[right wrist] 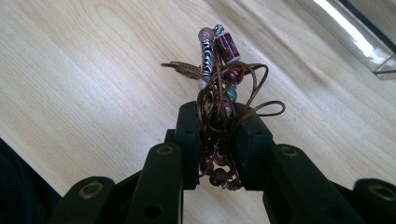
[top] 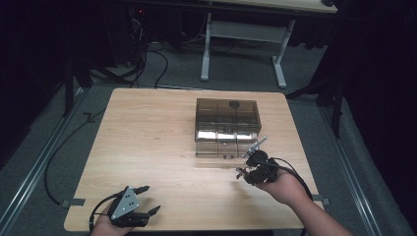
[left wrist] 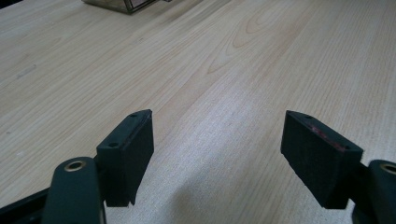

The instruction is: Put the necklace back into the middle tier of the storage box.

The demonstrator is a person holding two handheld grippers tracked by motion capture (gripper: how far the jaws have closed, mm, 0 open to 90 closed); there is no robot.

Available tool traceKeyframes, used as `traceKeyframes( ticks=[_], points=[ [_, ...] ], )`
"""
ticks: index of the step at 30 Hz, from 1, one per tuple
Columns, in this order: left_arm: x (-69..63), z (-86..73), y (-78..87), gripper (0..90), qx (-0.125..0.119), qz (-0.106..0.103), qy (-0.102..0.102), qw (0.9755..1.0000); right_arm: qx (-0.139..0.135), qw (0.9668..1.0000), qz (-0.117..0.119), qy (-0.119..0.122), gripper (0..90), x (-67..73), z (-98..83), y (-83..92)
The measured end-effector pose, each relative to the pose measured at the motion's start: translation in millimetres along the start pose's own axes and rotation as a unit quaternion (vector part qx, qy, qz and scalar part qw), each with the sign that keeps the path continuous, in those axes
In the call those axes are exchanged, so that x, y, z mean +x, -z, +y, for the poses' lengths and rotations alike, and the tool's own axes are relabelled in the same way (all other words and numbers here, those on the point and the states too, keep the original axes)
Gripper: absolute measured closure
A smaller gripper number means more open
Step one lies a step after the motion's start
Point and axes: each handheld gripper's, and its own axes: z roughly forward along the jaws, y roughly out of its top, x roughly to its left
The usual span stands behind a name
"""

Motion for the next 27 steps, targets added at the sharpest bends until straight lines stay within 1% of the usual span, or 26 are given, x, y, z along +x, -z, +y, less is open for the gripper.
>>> traceKeyframes(
  ticks=[4,5,6,7,8,13,17,19,20,27],
  points=[
    [0.0,0.0,0.0,26.1,0.000,0.000,0.000,1.0000,0.001,1.0000,-0.002,-0.003,74.1,-0.5,2.0,1.7],
    [0.0,0.0,0.0,26.1,0.000,0.000,0.000,1.0000,-0.002,1.0000,-0.001,0.001,74.1,-1.3,2.7,1.9],
    [0.0,0.0,0.0,26.1,0.000,-0.001,0.000,1.0000,-0.001,1.0000,-0.002,-0.003,74.1,-1.0,3.2,2.6],
    [0.0,0.0,0.0,26.0,0.000,-0.001,0.000,1.0000,-0.004,1.0000,-0.001,-0.001,74.1,-2.4,5.3,4.1],
    [0.0,0.0,0.0,26.0,0.000,-0.001,0.001,1.0000,-0.004,1.0000,-0.001,-0.005,74.1,-2.4,6.0,4.9],
    [0.3,0.0,0.1,26.0,0.000,-0.002,0.000,1.0000,-0.009,0.9999,0.000,-0.007,74.1,-4.4,10.7,8.1],
    [0.4,-0.1,0.3,26.0,-0.002,-0.003,0.001,1.0000,-0.012,0.9999,-0.001,-0.009,74.1,-6.3,19.0,11.5],
    [0.5,-0.2,0.3,26.0,-0.002,-0.003,0.001,1.0000,-0.011,0.9999,-0.003,-0.010,74.1,-6.2,20.4,12.0],
    [0.5,-0.2,0.3,26.0,-0.003,-0.004,0.001,1.0000,-0.013,0.9999,-0.001,-0.006,74.1,-7.1,22.3,12.3],
    [0.6,-0.3,0.5,26.0,-0.004,-0.004,0.002,1.0000,-0.016,0.9998,-0.002,-0.008,74.1,-8.1,38.9,15.2]
  ],
)
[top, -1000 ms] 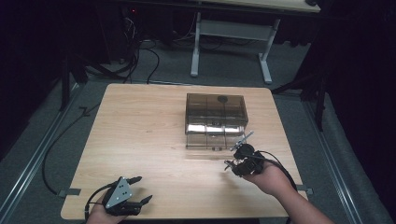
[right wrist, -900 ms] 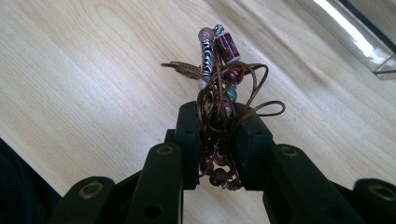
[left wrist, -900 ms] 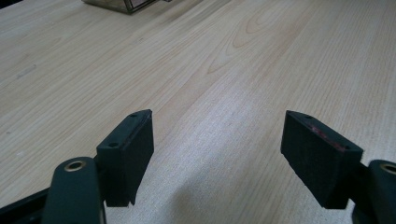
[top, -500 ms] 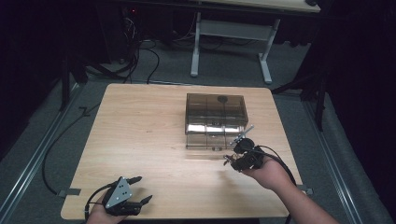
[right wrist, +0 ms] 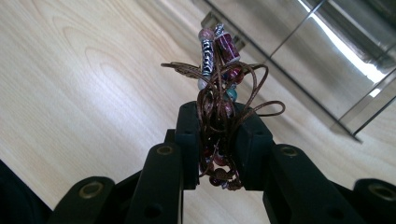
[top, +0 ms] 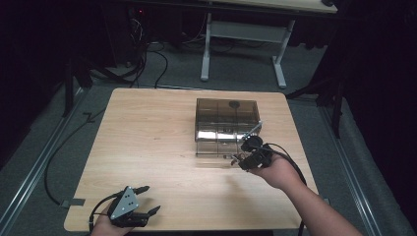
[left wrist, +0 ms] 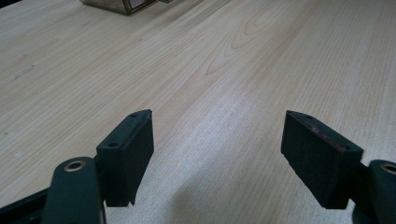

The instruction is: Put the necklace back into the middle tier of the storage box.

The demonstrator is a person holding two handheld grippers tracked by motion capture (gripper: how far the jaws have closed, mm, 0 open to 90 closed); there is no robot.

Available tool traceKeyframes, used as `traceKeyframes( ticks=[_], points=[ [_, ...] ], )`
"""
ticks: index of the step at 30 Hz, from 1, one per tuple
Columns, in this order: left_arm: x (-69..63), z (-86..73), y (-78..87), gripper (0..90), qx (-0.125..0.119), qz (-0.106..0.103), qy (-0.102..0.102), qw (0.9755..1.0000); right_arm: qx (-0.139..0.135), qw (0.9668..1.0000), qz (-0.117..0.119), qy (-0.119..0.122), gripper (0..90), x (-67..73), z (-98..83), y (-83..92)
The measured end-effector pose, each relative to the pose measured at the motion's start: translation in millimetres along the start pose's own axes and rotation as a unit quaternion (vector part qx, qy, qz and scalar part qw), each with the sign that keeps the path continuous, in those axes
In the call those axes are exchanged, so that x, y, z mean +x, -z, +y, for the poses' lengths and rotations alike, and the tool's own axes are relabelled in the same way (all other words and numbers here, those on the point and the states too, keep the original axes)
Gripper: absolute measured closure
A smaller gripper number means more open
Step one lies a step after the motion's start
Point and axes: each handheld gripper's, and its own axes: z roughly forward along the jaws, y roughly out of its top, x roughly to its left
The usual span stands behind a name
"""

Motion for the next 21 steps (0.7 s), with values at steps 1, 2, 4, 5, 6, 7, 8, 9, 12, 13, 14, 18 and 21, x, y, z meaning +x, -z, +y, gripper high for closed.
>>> traceKeyframes(
  ticks=[1,2,4,5,6,7,8,9,12,13,14,18,21],
  points=[
    [0.0,0.0,0.0,26.0,0.000,0.000,0.000,1.0000,0.000,1.0000,0.000,0.000,74.1,-0.3,3.0,0.3],
    [0.0,-0.1,-0.1,26.0,-0.001,0.000,0.001,1.0000,-0.001,1.0000,-0.001,0.004,74.1,-1.0,5.5,0.4],
    [0.0,-0.1,-0.1,26.0,-0.001,0.000,0.001,1.0000,-0.001,1.0000,-0.001,-0.005,74.1,-1.4,12.1,1.1],
    [-0.1,-0.1,-0.1,26.0,-0.002,0.000,0.001,1.0000,-0.001,1.0000,-0.001,-0.005,74.1,-1.4,12.1,1.1],
    [0.0,-0.1,0.0,26.0,-0.002,0.000,0.000,1.0000,-0.003,1.0000,-0.003,0.000,74.1,-2.4,13.9,1.0],
    [-0.1,-0.1,0.0,26.0,-0.002,0.000,0.001,1.0000,-0.003,1.0000,-0.002,0.002,74.1,-3.5,16.1,1.0],
    [0.0,-0.1,0.0,26.0,-0.002,0.000,0.001,1.0000,-0.002,1.0000,-0.005,0.000,74.1,-3.8,18.2,1.5],
    [0.0,-0.1,-0.1,26.0,-0.002,0.000,0.001,1.0000,-0.004,1.0000,-0.005,0.002,74.1,-5.0,20.3,1.6],
    [-0.1,-0.1,0.0,26.0,-0.002,0.000,0.000,1.0000,-0.006,0.9999,-0.007,-0.007,74.1,-6.7,26.2,2.4],
    [0.0,-0.1,0.0,26.0,-0.001,0.000,0.000,1.0000,-0.006,0.9999,-0.006,-0.010,74.1,-7.9,28.1,2.5],
    [0.1,-0.1,0.0,26.0,-0.001,0.000,-0.001,1.0000,-0.007,0.9999,-0.008,-0.005,74.1,-9.3,30.2,2.1],
    [0.1,-0.1,-0.1,26.0,0.000,0.000,-0.001,1.0000,-0.006,0.9998,-0.012,-0.011,74.1,-13.8,38.7,1.0],
    [-0.1,-0.2,-0.4,26.0,-0.003,0.000,0.000,1.0000,-0.004,0.9999,-0.013,-0.010,74.1,-17.2,43.9,-2.0]
  ],
)
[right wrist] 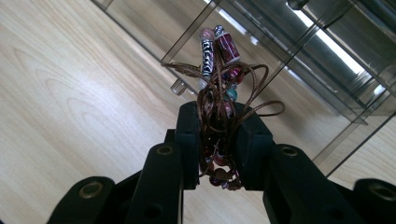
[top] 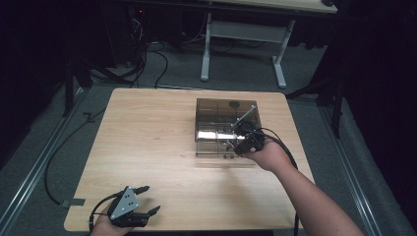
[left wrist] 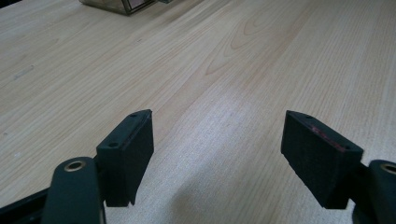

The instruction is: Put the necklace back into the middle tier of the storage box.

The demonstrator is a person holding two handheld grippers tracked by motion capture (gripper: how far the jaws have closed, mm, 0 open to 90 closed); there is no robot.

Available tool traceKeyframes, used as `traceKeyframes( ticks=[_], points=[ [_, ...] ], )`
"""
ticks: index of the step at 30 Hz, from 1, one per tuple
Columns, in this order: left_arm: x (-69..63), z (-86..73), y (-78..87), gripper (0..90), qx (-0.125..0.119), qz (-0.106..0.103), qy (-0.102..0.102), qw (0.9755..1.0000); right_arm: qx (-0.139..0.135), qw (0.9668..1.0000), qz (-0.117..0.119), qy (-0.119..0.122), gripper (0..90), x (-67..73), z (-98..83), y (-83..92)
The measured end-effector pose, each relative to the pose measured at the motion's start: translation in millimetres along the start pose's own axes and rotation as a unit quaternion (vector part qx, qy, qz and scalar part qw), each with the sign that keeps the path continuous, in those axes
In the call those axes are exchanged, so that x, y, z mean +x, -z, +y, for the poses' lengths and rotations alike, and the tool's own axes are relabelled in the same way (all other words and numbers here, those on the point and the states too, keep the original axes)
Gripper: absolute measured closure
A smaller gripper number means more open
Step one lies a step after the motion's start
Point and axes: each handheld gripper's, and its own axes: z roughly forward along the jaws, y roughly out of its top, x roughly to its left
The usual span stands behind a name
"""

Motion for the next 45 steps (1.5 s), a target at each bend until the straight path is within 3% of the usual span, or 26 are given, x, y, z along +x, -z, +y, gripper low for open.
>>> traceKeyframes(
  ticks=[3,4,17,20,21,22,23,26,31,33,38,40,45],
  points=[
    [-0.1,-0.1,0.0,26.0,0.000,0.000,0.000,1.0000,0.009,0.9999,-0.004,-0.008,74.1,-2.2,4.6,-5.4],
    [-0.1,0.0,0.1,26.0,0.000,0.000,0.000,1.0000,0.009,1.0000,-0.004,0.000,74.1,-4.4,6.3,-7.9],
    [0.4,0.0,0.7,26.0,0.001,-0.002,0.000,1.0000,0.033,0.9994,-0.009,0.006,74.0,-9.0,22.2,-32.7],
    [0.4,0.1,0.7,26.0,0.001,-0.002,0.000,1.0000,0.034,0.9993,-0.008,0.011,74.1,-9.1,25.0,-34.7],
    [0.4,0.1,0.7,26.0,0.001,-0.002,0.000,1.0000,0.037,0.9993,-0.006,0.001,74.0,-7.5,26.2,-35.0],
    [0.4,0.0,0.7,25.9,0.001,-0.002,0.000,1.0000,0.035,0.9993,-0.006,0.011,74.1,-8.8,27.7,-36.1],
    [0.4,0.0,0.7,26.0,0.001,-0.002,0.000,1.0000,0.038,0.9993,-0.006,0.003,74.1,-7.5,28.7,-36.8],
    [0.4,0.1,0.6,26.0,0.002,-0.002,0.000,1.0000,0.039,0.9991,-0.005,0.016,74.1,-7.5,31.5,-39.6],
    [0.3,0.1,0.5,26.0,0.002,-0.003,0.000,1.0000,0.048,0.9987,-0.012,0.007,74.0,-5.3,32.6,-42.8],
    [0.2,0.1,0.3,26.0,0.001,-0.002,0.000,1.0000,0.045,0.9987,-0.011,0.022,74.0,-7.7,33.2,-45.3],
    [0.2,0.2,0.4,26.0,0.002,-0.002,-0.001,1.0000,0.049,0.9986,-0.010,0.017,73.9,-7.2,34.8,-49.5],
    [0.2,0.2,0.4,26.0,0.003,-0.002,-0.001,1.0000,0.050,0.9984,-0.008,0.026,73.9,-8.5,34.9,-51.6],
    [0.1,0.1,0.2,26.0,0.002,-0.002,0.000,1.0000,0.057,0.9982,-0.005,0.019,73.2,-8.2,35.6,-58.4]
  ],
)
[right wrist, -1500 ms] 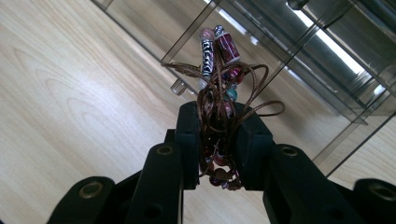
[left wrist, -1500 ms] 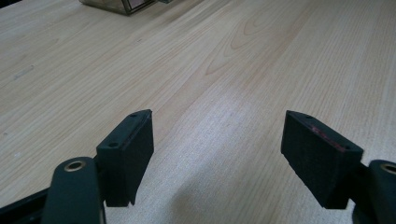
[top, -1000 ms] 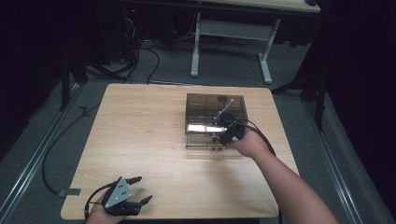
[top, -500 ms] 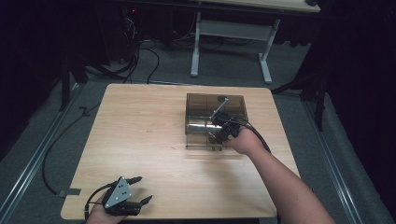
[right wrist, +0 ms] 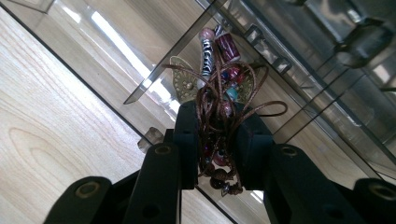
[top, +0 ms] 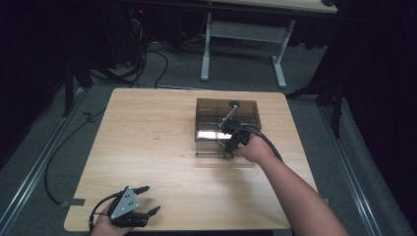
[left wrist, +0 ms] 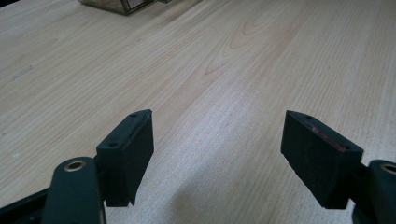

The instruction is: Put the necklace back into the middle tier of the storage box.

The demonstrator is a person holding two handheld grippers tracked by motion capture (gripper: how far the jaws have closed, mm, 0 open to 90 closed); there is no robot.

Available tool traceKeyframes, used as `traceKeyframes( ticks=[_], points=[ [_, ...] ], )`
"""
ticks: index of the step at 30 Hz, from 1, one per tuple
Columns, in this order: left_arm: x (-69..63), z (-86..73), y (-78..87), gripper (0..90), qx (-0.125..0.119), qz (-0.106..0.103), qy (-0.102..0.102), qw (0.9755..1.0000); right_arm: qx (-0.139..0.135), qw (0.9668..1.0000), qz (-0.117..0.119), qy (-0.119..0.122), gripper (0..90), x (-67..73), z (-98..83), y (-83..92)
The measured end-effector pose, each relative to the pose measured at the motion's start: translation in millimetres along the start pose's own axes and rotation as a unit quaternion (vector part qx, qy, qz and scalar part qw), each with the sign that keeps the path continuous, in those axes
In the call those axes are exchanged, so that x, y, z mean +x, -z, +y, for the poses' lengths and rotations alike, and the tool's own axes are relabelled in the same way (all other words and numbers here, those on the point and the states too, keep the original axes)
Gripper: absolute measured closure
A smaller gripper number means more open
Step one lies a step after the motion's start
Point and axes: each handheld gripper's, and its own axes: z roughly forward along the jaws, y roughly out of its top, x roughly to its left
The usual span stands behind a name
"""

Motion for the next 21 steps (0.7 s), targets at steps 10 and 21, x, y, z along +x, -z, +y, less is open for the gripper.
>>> traceKeyframes(
  ticks=[10,21],
  points=[
    [0.0,0.2,0.0,26.1,0.002,0.000,-0.001,1.0000,-0.019,0.9996,0.018,-0.012,64.7,-2.1,-3.7,14.4],
    [-0.2,0.3,-0.2,26.2,0.004,0.001,-0.003,1.0000,-0.050,0.9979,0.004,-0.040,66.6,-13.1,-2.3,26.7]
  ],
)
